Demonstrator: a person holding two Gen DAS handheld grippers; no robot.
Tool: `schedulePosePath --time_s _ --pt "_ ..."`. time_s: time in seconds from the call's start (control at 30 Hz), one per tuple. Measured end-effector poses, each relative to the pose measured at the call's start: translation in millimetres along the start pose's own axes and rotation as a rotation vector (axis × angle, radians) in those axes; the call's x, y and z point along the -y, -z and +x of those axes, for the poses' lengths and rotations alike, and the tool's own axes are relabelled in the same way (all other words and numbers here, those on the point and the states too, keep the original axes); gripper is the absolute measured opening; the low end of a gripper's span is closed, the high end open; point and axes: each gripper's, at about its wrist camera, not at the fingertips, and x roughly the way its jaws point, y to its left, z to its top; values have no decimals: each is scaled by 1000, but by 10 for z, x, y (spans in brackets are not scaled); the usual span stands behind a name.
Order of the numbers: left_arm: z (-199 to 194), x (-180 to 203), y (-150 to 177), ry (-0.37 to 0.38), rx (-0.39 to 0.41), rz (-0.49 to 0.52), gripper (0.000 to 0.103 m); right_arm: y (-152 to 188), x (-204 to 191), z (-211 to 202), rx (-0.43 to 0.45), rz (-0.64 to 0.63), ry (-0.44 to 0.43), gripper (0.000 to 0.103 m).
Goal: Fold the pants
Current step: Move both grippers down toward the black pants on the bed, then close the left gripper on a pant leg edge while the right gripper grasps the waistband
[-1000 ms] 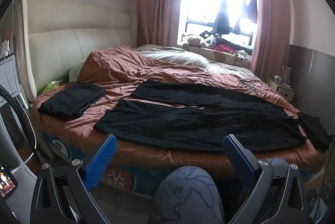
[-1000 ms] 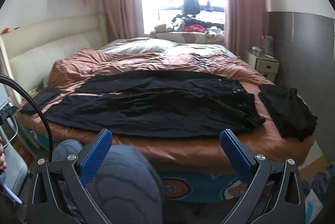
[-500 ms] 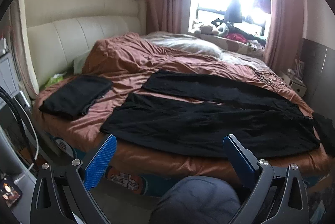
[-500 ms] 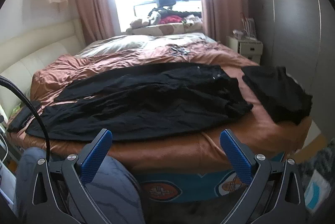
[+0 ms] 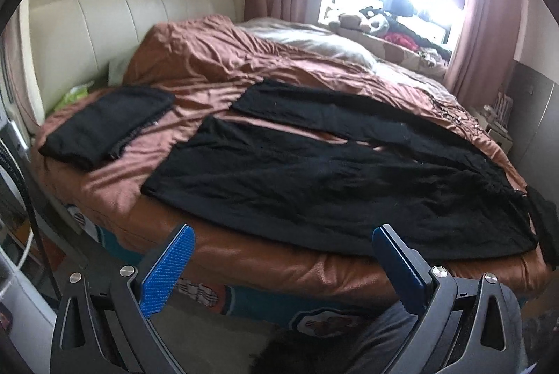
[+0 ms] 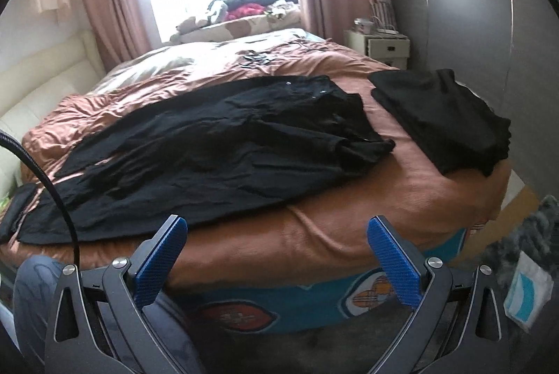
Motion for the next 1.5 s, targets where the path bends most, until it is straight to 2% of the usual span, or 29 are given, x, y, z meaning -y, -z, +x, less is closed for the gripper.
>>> schedulePosePath --time_s 0.13,0.2,0.3,0.43,0.5,0.7,0.93,1.0,1.07,1.13,1.3,1.5 --pt "237 -29 -4 16 -49 -20 103 -56 45 172 -33 31 -17 103" --pt "362 -46 -11 22 -80 -25 103 -88 75 268 -55 47 1 103" --pt "539 -81 -24 5 -124 -37 103 -138 65 417 -99 58 40 103" --pt "755 -119 -71 -27 -165 -38 103 -237 -2 568 -114 68 63 103" --pt "820 -148 -93 -32 -164 -48 103 -256 -30 629 -131 70 78 103" --pt "967 -302 -135 -39 -159 -102 103 -244 -37 806 -142 89 27 103" --pt "1058 -692 -151 -45 -135 -208 103 -238 101 1036 -129 131 41 103" --pt "1124 -769 -163 -64 -153 -220 99 -225 136 1138 -131 131 27 101" --pt "1208 -874 -156 -53 -191 -252 82 -220 154 1256 -156 144 20 92" --pt "1249 -975 -135 -55 -211 -286 73 -213 225 1351 -177 166 11 88" --pt "1316 -1183 -109 -62 -239 -364 72 -240 350 1437 -174 199 -1 83" --pt "1390 -1347 -139 -50 -228 -427 70 -298 466 1526 -171 245 -23 80"
